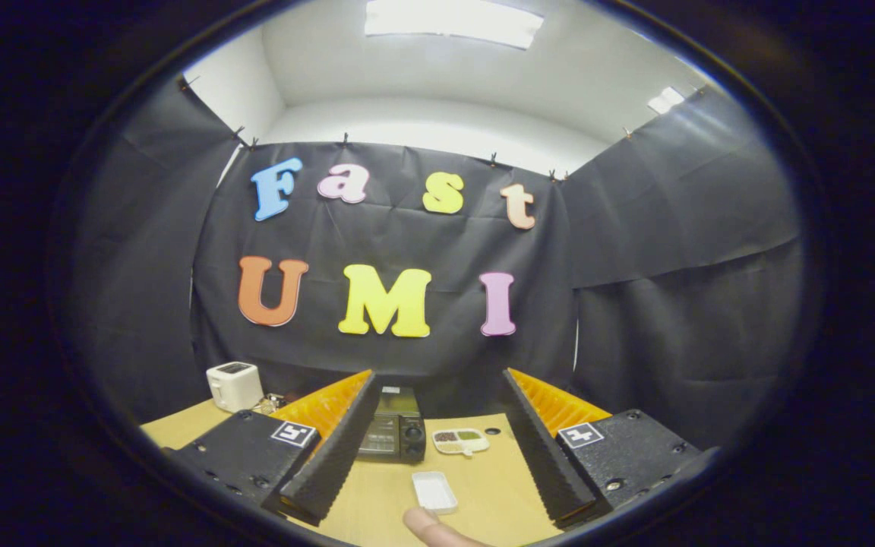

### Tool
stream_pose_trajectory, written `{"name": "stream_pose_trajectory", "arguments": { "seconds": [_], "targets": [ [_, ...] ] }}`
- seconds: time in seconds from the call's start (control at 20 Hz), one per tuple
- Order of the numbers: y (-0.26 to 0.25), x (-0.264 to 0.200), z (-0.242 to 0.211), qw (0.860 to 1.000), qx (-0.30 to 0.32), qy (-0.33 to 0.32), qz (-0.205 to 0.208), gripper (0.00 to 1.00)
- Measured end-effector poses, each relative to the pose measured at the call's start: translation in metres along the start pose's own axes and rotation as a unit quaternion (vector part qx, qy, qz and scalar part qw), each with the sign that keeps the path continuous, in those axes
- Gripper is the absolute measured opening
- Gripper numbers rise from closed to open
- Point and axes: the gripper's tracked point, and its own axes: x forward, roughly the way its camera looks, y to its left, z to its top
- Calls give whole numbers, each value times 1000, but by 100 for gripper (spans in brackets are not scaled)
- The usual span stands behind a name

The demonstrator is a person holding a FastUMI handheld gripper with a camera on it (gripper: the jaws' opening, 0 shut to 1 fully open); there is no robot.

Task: Open the toaster oven, put the food inside, and close the toaster oven door.

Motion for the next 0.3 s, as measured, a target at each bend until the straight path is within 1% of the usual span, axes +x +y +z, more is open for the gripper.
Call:
{"name": "stream_pose_trajectory", "arguments": {
  "seconds": [0.3],
  "targets": [
    [8,-5,2,1000,11,-5,21,100]
  ]
}}
